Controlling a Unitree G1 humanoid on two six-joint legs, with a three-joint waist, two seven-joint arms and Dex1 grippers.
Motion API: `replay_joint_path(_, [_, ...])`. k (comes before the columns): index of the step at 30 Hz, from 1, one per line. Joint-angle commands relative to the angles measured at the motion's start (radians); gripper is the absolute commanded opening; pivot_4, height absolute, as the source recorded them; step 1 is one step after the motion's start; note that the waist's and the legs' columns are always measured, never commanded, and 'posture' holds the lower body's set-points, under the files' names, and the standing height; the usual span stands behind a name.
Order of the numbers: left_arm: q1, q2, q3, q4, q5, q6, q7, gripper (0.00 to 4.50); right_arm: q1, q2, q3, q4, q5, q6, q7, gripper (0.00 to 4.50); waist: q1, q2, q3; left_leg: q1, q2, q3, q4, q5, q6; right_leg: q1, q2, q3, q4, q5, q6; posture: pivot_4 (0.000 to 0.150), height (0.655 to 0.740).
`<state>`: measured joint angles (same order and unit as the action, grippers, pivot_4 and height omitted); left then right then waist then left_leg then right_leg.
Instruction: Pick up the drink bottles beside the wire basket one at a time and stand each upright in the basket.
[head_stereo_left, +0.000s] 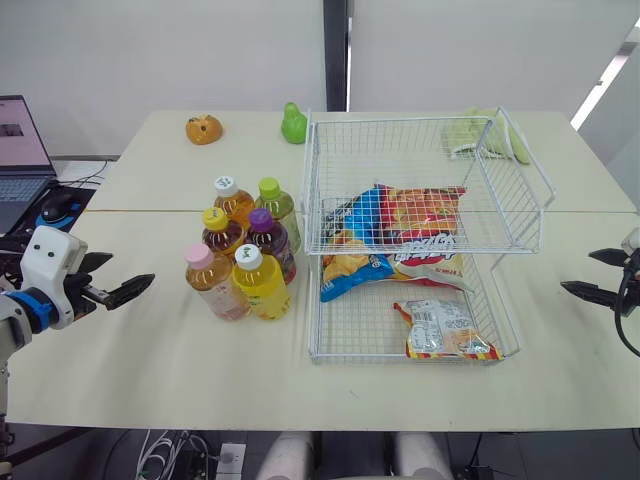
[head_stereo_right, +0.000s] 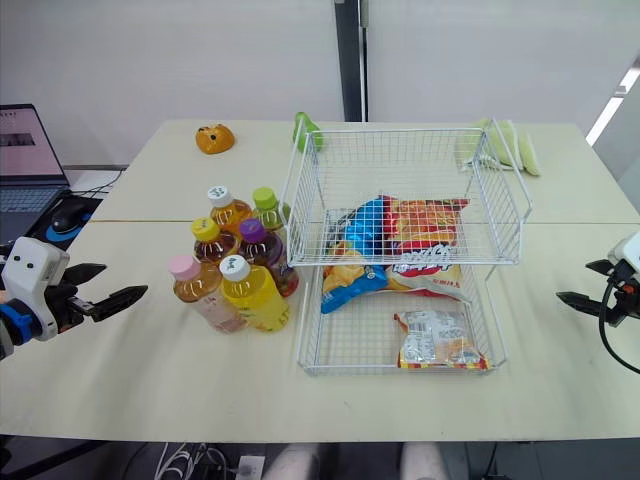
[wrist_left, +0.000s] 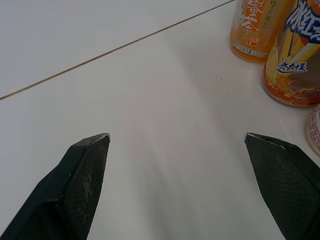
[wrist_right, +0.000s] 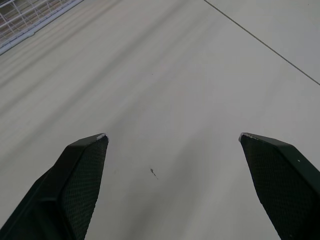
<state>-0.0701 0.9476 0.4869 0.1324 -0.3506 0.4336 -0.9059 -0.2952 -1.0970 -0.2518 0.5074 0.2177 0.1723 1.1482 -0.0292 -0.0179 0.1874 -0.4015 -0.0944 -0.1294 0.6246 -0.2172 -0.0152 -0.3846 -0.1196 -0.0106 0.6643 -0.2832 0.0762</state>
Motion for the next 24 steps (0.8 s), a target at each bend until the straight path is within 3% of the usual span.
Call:
replay_joint_path(1, [0.021, 0.042, 0.013, -0.026, -0.010, 0.026, -0.026, 4.46, -0.028, -0.027, -0.030, 0.015, 0.002, -0.021, -0.012, 4.50, 0.000, 0.000, 0.000, 0.000, 0.000, 0.000, 0.000, 0.000, 0.000, 0.000, 0.000, 0.000, 0.000, 0.000, 0.000, 0.150, 0.7400])
replay_joint_path(13, [0.060, 0.014, 0.092, -0.036, -0.070, -0.001, -0.046, 4.46, -0.033, -0.009, -0.057, 0.068, 0.013, -0.097, -0.067, 4.50, -0.001, 0.000, 0.000, 0.000, 0.000, 0.001, 0.000, 0.000, 0.000, 0.000, 0.000, 0.001, 0.000, 0.000, 0.000, 0.150, 0.7400])
replay_joint_path(24, [0.111, -0.014, 0.151, -0.093, -0.149, 0.032, -0.046, 4.46, 0.064, -0.011, -0.128, 0.060, 0.061, -0.136, -0.029, 4.50, 0.000, 0.000, 0.000, 0.000, 0.000, 0.001, 0.000, 0.000, 0.000, 0.000, 0.000, 0.001, 0.000, 0.001, -0.001, 0.150, 0.7400])
